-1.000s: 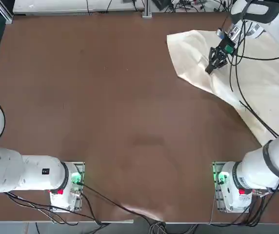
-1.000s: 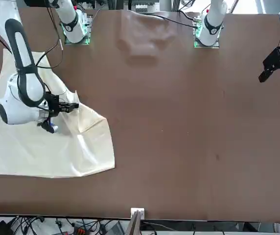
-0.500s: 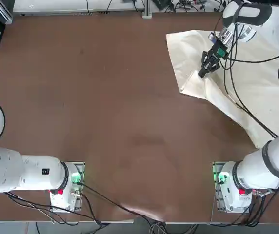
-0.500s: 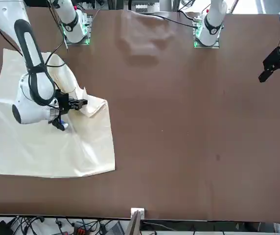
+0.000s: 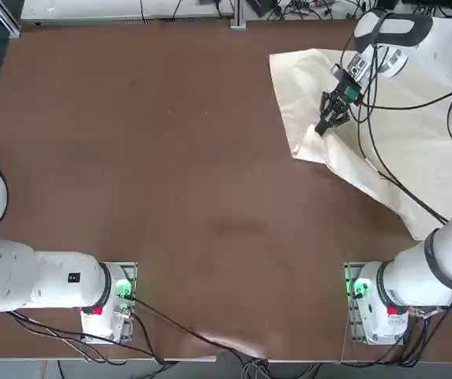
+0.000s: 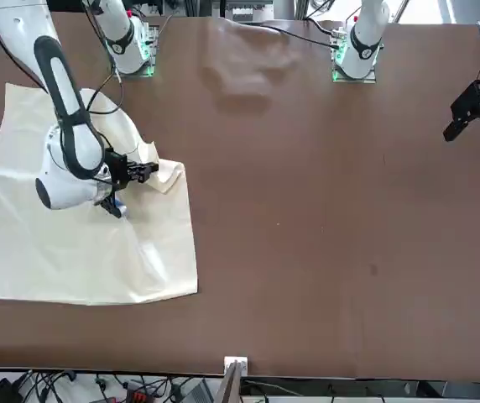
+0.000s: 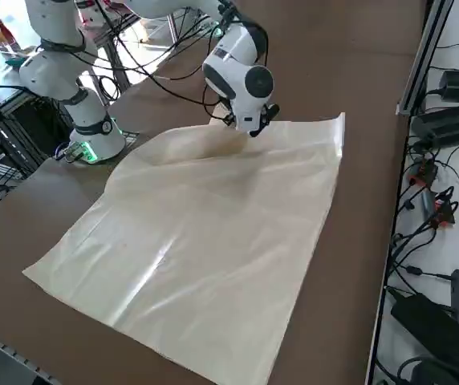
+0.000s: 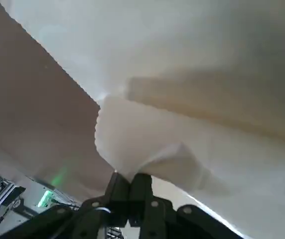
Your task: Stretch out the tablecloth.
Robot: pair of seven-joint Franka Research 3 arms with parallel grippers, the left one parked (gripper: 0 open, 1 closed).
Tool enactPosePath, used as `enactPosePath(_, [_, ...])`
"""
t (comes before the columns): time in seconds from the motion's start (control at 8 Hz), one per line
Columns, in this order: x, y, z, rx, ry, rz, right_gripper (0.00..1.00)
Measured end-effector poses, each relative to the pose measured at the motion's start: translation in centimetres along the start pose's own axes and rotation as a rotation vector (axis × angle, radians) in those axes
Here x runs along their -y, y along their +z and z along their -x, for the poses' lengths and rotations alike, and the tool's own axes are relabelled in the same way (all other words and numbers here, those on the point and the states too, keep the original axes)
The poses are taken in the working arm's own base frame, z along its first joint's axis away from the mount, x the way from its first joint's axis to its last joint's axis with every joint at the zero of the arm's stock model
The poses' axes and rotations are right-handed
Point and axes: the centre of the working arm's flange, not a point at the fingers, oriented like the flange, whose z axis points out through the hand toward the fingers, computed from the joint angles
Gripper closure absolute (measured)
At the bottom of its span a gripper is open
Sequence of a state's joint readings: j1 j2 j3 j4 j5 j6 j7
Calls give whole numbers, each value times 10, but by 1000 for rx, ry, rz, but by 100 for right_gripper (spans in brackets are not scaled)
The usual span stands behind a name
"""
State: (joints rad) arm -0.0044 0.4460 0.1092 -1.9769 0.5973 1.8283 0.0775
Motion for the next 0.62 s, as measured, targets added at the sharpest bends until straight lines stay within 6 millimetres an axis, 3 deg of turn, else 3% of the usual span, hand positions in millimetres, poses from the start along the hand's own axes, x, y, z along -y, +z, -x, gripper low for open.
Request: enactPosePath(0.62, [-4,52,16,94,14,44,97])
